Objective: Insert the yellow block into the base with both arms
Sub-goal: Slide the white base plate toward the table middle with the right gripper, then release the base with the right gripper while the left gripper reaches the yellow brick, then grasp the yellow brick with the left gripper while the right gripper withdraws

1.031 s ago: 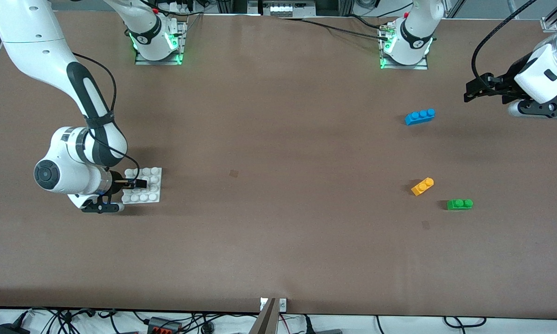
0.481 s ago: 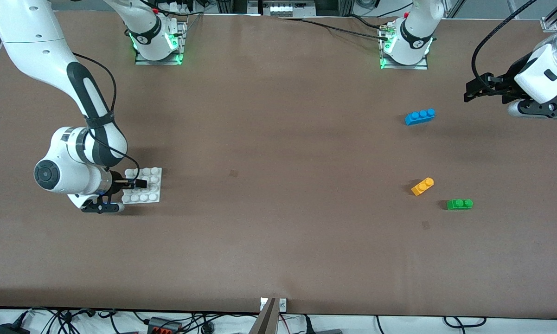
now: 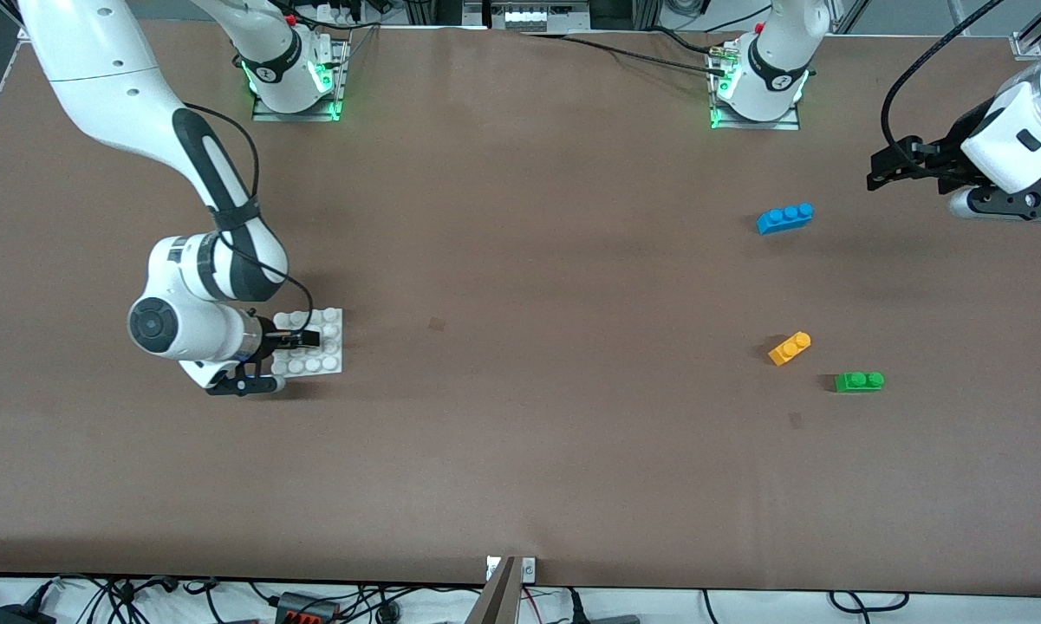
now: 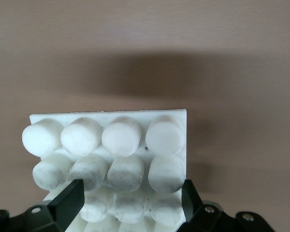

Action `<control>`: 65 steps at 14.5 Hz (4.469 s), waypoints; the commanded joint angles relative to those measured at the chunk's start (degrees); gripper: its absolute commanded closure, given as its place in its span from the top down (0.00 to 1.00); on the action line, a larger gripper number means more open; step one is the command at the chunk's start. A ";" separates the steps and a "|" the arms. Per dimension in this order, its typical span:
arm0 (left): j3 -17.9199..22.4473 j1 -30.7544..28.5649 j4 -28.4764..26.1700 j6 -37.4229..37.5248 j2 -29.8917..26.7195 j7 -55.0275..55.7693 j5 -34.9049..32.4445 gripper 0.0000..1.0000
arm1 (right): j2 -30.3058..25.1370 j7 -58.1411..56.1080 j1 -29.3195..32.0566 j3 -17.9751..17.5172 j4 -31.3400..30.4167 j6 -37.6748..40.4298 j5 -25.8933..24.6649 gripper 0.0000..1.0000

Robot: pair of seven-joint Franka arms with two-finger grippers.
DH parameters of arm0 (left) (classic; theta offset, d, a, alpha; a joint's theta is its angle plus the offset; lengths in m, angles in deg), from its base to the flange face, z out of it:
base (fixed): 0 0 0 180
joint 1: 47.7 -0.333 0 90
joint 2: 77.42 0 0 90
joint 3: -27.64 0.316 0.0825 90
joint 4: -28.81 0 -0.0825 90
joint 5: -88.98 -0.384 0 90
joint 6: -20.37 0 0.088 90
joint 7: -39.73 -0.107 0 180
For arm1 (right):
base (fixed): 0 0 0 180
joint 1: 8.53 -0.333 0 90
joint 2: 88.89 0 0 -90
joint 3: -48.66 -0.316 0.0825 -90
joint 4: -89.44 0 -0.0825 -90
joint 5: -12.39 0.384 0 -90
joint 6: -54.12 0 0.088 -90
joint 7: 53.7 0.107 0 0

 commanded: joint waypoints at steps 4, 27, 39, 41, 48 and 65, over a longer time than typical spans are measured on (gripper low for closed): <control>0.06 -0.23 1.87 2.14 0.77 -0.55 1.33 1.00 | 2.88 13.57 -10.48 -0.23 1.46 -3.22 3.27 0.88; 0.67 -0.58 1.87 2.23 1.30 0.07 0.98 1.00 | 11.59 28.19 -32.73 -0.32 16.32 -13.51 13.83 0.88; 0.15 -1.64 0.12 -11.03 16.66 -29.16 0.36 1.00 | 9.93 24.92 -33.34 0.20 18.08 -12.72 12.96 0.99; 0.15 -1.72 -0.06 -14.71 20.70 -40.64 0.36 1.00 | 7.39 25.44 -33.26 0.99 17.99 -9.13 12.87 1.00; 0.06 4.07 -10.23 -31.04 22.75 -50.05 -10.35 1.00 | -3.86 25.36 -33.43 14.25 17.82 11.95 9.01 1.00; 0.15 -0.23 -21.33 -63.87 30.04 -58.72 -17.22 1.00 | -31.62 -8.30 -8.27 18.72 13.62 44.50 0.05 1.00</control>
